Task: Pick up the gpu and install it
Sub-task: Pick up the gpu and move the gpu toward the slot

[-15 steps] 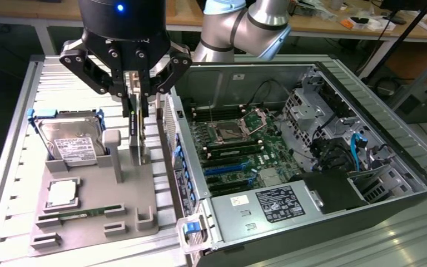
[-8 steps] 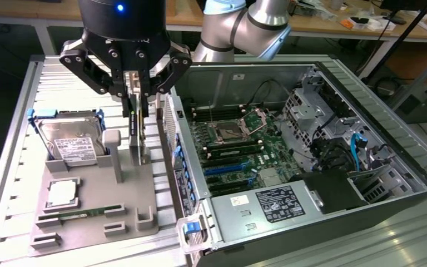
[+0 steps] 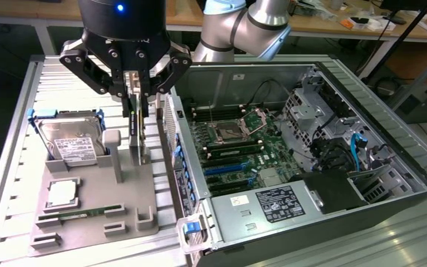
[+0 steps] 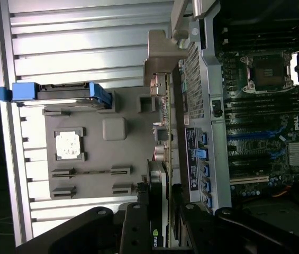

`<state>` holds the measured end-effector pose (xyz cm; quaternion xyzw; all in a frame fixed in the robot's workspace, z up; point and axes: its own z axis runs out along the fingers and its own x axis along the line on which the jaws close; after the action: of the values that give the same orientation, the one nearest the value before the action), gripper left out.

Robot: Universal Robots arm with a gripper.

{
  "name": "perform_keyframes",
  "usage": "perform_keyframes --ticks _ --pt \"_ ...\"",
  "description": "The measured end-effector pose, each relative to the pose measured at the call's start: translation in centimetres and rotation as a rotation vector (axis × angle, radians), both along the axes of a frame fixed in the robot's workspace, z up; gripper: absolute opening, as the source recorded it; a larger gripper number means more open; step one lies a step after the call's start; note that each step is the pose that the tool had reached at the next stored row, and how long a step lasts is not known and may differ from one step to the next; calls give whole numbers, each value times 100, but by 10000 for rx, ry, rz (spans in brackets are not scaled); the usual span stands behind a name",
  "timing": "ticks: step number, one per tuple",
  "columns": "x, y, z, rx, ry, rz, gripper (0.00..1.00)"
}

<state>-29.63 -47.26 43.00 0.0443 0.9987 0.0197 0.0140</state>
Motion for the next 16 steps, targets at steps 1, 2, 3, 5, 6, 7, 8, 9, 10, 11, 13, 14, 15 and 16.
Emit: perform_keyframes --ticks 1,2,3,5,6,7,8,9,10,11,13,14,15,16 --pt "0 0 0 0 0 0 27" --pt "1 0 0 0 0 0 27" --pt "6 0 1 -1 1 1 27" --pt "23 0 1 -1 1 1 27" --pt "40 0 0 0 2 1 27" --pt "57 0 0 1 4 0 27" --pt "71 0 0 0 6 0 27" --pt "84 0 0 0 7 0 27" --pt "99 0 0 0 9 0 27" --pt "114 0 0 -1 10 0 27" --pt "144 0 0 0 12 0 27" --pt "166 0 0 0 14 0 27" --pt "180 0 0 0 16 0 27" --pt "195 0 0 0 17 0 27"
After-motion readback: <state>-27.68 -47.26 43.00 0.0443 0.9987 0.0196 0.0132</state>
